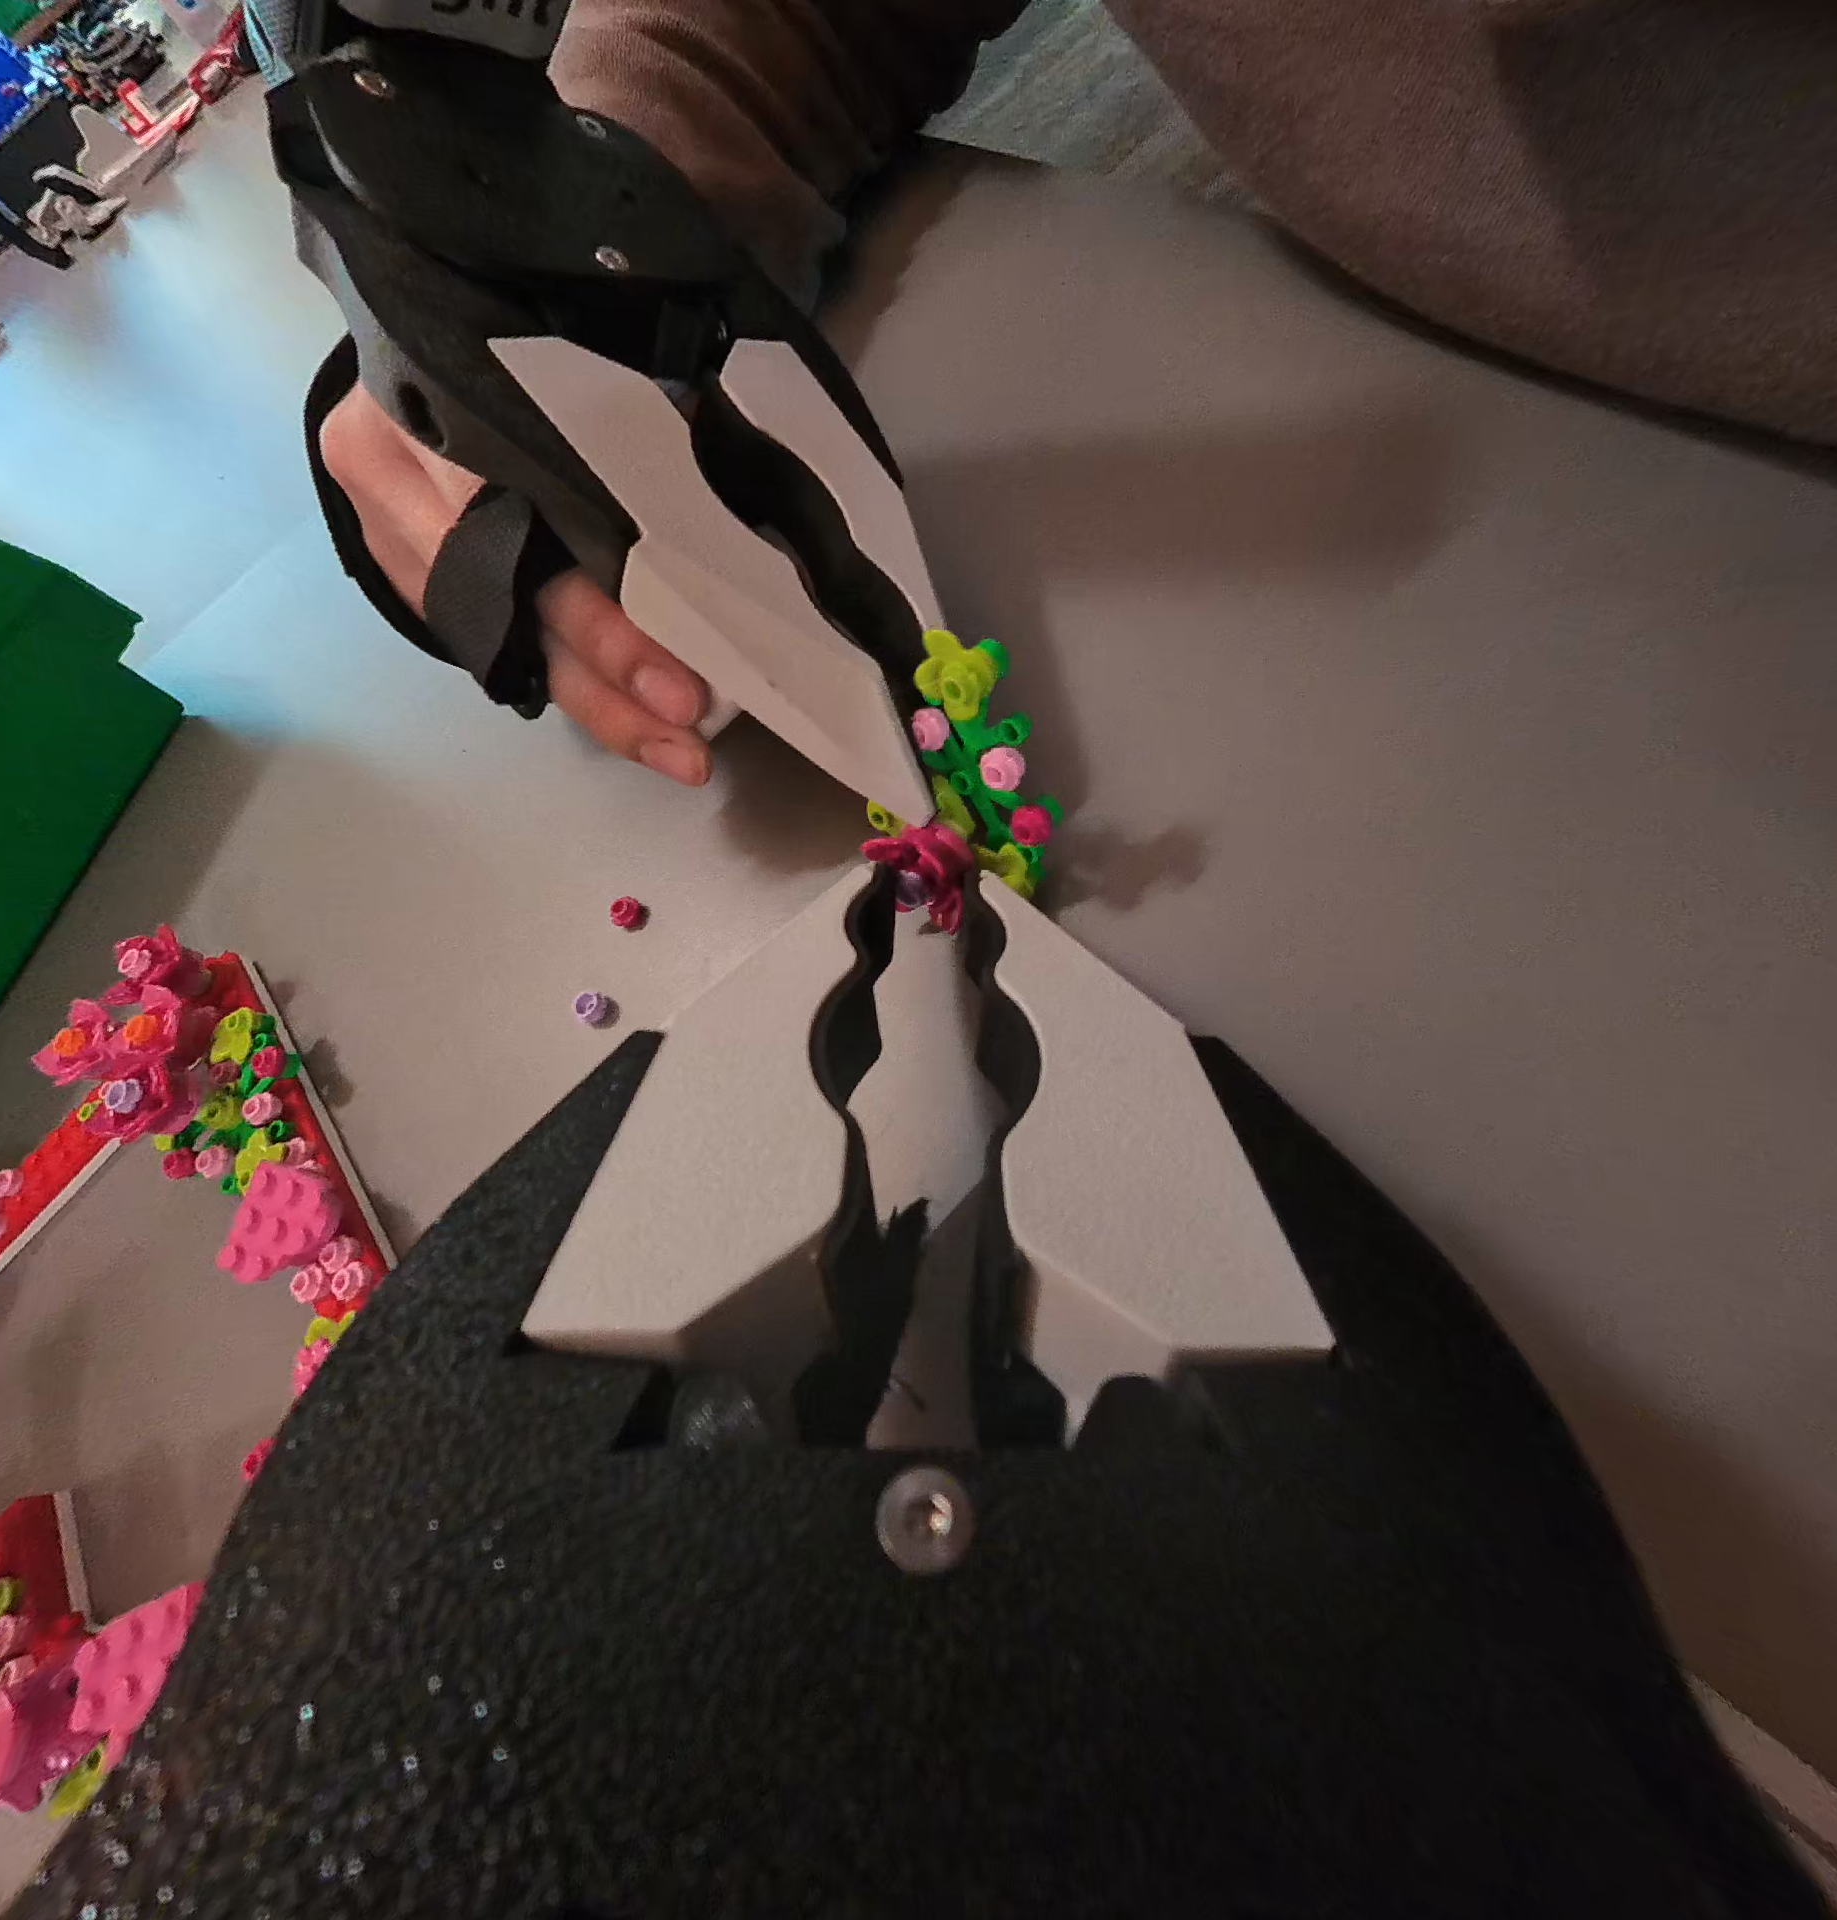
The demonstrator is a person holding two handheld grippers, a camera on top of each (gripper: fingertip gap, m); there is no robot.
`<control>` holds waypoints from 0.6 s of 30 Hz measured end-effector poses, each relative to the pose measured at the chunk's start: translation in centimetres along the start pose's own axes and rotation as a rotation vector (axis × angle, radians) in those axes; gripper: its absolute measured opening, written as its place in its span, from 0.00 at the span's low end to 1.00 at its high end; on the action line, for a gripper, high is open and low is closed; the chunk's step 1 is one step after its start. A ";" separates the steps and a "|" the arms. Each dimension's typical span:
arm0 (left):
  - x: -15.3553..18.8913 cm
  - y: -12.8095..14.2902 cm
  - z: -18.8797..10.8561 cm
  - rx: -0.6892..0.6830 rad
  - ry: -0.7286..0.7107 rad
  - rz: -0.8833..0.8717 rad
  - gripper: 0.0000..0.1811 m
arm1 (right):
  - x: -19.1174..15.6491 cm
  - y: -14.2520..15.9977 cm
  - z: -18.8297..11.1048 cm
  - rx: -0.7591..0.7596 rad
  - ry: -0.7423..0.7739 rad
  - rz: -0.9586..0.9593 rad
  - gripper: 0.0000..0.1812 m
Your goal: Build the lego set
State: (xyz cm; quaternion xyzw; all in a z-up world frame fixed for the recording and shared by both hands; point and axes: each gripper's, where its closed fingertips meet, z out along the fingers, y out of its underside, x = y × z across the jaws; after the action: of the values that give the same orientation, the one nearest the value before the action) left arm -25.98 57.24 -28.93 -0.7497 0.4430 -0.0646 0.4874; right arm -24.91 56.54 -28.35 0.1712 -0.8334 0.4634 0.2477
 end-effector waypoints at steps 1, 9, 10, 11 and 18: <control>-0.1 0.0 0.0 0.000 0.001 0.000 0.06 | 0.0 0.0 0.0 0.001 -0.002 0.000 0.05; 0.0 0.1 -0.1 0.008 0.035 -0.002 0.06 | 0.0 0.1 0.0 -0.004 -0.009 0.012 0.06; 0.0 0.1 -0.1 0.010 0.036 -0.003 0.06 | 0.0 0.1 0.0 -0.004 -0.008 0.013 0.06; 0.0 0.0 -0.2 0.013 0.040 -0.004 0.06 | 0.0 0.0 0.0 -0.002 -0.008 0.015 0.06; 0.2 0.0 -0.2 0.016 0.050 -0.002 0.06 | 0.0 0.0 0.0 -0.002 -0.011 0.017 0.07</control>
State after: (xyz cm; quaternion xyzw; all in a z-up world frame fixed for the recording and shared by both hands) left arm -26.01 56.96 -28.87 -0.7444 0.4535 -0.0875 0.4822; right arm -24.95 56.55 -28.38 0.1663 -0.8366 0.4638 0.2394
